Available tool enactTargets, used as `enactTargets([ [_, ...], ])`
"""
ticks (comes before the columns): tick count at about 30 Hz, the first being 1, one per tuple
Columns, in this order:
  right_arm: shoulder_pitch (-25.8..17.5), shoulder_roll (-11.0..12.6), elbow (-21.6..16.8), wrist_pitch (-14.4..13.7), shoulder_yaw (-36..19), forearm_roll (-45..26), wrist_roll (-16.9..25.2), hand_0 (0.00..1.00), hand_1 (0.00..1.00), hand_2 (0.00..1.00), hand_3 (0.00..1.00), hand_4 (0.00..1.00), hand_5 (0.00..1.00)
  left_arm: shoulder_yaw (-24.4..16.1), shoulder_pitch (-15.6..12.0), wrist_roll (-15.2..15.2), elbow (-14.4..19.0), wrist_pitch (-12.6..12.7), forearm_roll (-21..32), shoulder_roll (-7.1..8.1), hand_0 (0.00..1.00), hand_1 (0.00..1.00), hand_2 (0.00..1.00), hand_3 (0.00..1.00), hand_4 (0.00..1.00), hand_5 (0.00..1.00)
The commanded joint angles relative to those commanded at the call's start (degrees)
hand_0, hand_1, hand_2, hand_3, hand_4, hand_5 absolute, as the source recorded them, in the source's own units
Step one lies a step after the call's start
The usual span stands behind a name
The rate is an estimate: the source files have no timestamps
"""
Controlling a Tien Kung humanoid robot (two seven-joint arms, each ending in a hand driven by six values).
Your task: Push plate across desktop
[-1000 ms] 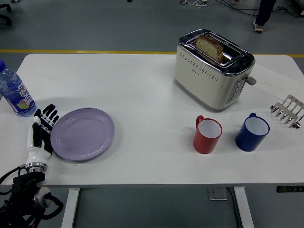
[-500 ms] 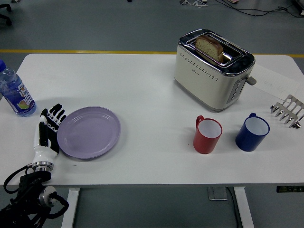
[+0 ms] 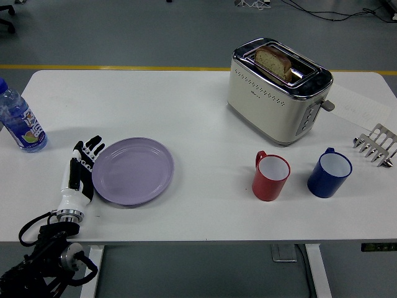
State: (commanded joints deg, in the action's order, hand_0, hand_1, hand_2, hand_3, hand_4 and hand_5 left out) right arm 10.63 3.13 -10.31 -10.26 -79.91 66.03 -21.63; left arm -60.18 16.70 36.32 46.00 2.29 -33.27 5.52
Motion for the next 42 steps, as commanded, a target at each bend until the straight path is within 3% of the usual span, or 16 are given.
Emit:
enactTargets([
  [23, 0.1, 0.1, 0.0, -0.1, 0.2, 0.0, 0.1, 0.515, 0.488, 0.595, 0.544, 0.222, 0.242, 9.6, 2.2, 0.7, 1.9, 1.1, 4.7, 0.02, 0.866, 0.876, 0.880, 0.743, 0.463, 0.998],
  [42, -0.5, 0.3, 0.0, -0.2, 0.4, 0.0, 0.1, 0.515, 0.488, 0.595, 0.544, 0.221, 0.248, 22.3, 5.6, 0.7, 3.4, 1.8, 9.4, -0.47, 0.866, 0.878, 0.888, 0.750, 0.460, 0.998],
])
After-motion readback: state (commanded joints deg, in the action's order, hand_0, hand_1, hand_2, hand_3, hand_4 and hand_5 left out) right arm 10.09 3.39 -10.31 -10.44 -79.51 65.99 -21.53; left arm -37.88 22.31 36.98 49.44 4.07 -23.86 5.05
